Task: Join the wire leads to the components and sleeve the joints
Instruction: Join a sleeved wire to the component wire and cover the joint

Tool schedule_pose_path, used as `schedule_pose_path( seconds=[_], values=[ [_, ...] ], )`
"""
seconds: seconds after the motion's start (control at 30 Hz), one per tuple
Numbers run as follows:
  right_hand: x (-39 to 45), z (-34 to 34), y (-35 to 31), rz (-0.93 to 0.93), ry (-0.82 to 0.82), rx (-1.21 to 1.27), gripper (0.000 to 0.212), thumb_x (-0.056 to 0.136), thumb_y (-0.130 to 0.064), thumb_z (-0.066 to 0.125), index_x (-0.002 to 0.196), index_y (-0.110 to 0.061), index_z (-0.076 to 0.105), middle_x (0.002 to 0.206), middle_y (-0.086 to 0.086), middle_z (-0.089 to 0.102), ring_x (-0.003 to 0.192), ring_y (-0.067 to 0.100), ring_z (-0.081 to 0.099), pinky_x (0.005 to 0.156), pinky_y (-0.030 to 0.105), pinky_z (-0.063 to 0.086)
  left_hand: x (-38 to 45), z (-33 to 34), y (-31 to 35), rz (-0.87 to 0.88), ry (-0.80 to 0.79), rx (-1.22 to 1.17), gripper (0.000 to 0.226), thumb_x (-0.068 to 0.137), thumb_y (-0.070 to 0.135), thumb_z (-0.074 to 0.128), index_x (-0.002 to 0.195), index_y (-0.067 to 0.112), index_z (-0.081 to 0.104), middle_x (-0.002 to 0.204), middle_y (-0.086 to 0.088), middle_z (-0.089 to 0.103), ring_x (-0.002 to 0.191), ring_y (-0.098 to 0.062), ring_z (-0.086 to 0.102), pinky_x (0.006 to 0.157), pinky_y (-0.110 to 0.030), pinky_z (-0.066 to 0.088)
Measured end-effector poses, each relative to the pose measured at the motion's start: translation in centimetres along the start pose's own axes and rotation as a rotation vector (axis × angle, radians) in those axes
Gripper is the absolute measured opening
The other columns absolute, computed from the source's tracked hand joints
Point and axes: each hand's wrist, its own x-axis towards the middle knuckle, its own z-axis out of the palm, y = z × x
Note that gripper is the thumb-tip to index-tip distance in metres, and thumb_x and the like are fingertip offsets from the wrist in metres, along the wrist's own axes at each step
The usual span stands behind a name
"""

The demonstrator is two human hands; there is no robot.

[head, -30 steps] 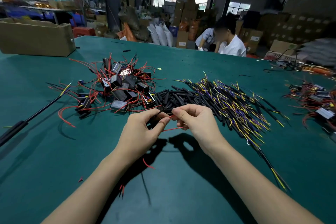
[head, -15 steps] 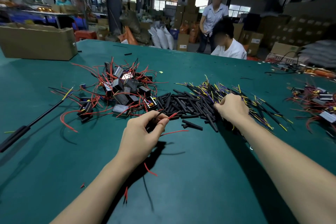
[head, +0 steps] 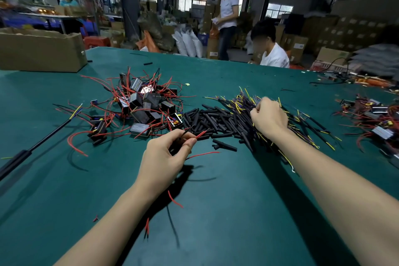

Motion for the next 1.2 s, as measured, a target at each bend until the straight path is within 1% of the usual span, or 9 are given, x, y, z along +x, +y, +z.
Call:
schedule_pose_path(
  seconds=[0.2, 0.33, 0.4, 0.53, 0.63, 0.77, 0.87, 1.03, 1.2],
  values=[
    [-1.1, -3.0, -1.6, -0.351, 0.262, 0.416, 0.010, 0.096, -0.020, 0.051, 0.101, -0.012, 0.052, 0.075, 0.006, 0.060, 0.071, 0.032, 0.055, 0.064, 0.039, 0.044, -0.1, 0.1, 0.1, -0.002, 0.011, -0.020, 0.007, 0.088, 0.015, 0.066, 0.083, 0.020, 0.068, 0.068, 0.004, 0.067, 0.066, -0.017, 0.063, 0.065, -0.036, 0.052],
    [-3.6, -5.1, -3.6, -0.521, 0.121, 0.731, 0.004, 0.092, -0.017, 0.059, 0.090, -0.014, 0.059, 0.053, -0.005, 0.047, 0.048, 0.009, 0.039, 0.052, 0.026, 0.034, -0.3, 0.1, 0.2, -0.009, 0.005, -0.048, 0.010, 0.089, 0.015, 0.063, 0.081, 0.020, 0.064, 0.066, 0.007, 0.068, 0.062, -0.007, 0.063, 0.065, -0.032, 0.052],
    [-5.9, -4.7, -3.9, -0.516, -0.030, 0.806, 0.008, 0.091, -0.017, 0.062, 0.084, -0.014, 0.060, 0.051, -0.005, 0.045, 0.048, 0.007, 0.034, 0.051, 0.023, 0.029, -0.3, 0.1, 0.3, -0.018, 0.024, -0.060, 0.014, 0.092, 0.016, 0.060, 0.079, 0.020, 0.059, 0.061, 0.005, 0.063, 0.056, -0.012, 0.056, 0.061, -0.032, 0.048],
    [-11.2, -2.2, -3.4, -0.453, -0.250, 0.874, 0.014, 0.089, -0.014, 0.065, 0.080, -0.025, 0.062, 0.055, -0.006, 0.054, 0.053, 0.011, 0.045, 0.056, 0.027, 0.038, -0.2, 0.0, 0.6, -0.023, 0.071, -0.090, 0.017, 0.090, 0.018, 0.062, 0.074, 0.018, 0.055, 0.056, 0.012, 0.047, 0.052, -0.003, 0.036, 0.050, -0.021, 0.034],
    [-12.9, -1.4, -3.1, -0.419, -0.289, 0.871, 0.014, 0.090, -0.015, 0.064, 0.080, -0.026, 0.063, 0.053, 0.003, 0.054, 0.050, 0.013, 0.046, 0.054, 0.026, 0.039, -0.1, -0.1, 1.1, -0.038, 0.074, -0.104, 0.010, 0.086, 0.017, 0.068, 0.078, 0.020, 0.063, 0.050, 0.012, 0.042, 0.047, -0.004, 0.033, 0.046, -0.015, 0.029],
    [-13.0, -1.6, -3.2, -0.376, -0.294, 0.970, 0.011, 0.091, -0.016, 0.063, 0.083, -0.022, 0.065, 0.050, -0.003, 0.052, 0.046, 0.004, 0.041, 0.048, 0.015, 0.033, 0.1, -0.2, 1.3, -0.070, 0.103, -0.207, 0.009, 0.084, 0.013, 0.069, 0.086, 0.022, 0.069, 0.046, 0.011, 0.032, 0.043, -0.005, 0.024, 0.042, -0.017, 0.021],
    [-13.4, -1.6, -3.2, -0.378, -0.331, 0.977, 0.009, 0.091, -0.017, 0.063, 0.083, -0.021, 0.066, 0.052, 0.000, 0.054, 0.047, 0.006, 0.044, 0.050, 0.017, 0.034, 0.1, -0.3, 1.4, -0.093, 0.112, -0.263, 0.008, 0.084, 0.015, 0.069, 0.085, 0.023, 0.072, 0.047, 0.011, 0.031, 0.043, -0.009, 0.023, 0.043, -0.023, 0.019],
    [-13.7, -1.8, -3.2, -0.371, -0.394, 0.983, 0.009, 0.091, -0.017, 0.062, 0.084, -0.020, 0.066, 0.053, 0.003, 0.058, 0.042, 0.008, 0.042, 0.048, 0.021, 0.035, 0.0, -0.5, 1.6, -0.112, 0.125, -0.282, 0.006, 0.083, 0.019, 0.071, 0.078, 0.020, 0.073, 0.055, -0.009, 0.044, 0.048, -0.015, 0.031, 0.044, -0.023, 0.025],
    [-13.7, -1.9, -3.7, -0.308, -0.454, 1.053, 0.014, 0.092, -0.014, 0.060, 0.086, -0.024, 0.068, 0.064, -0.002, 0.065, 0.058, 0.010, 0.059, 0.060, 0.023, 0.048, -0.1, -0.4, 1.4, -0.162, 0.116, -0.337, 0.007, 0.084, 0.015, 0.070, 0.077, 0.017, 0.073, 0.045, 0.005, 0.037, 0.037, -0.009, 0.026, 0.039, -0.016, 0.021]
  ],
)
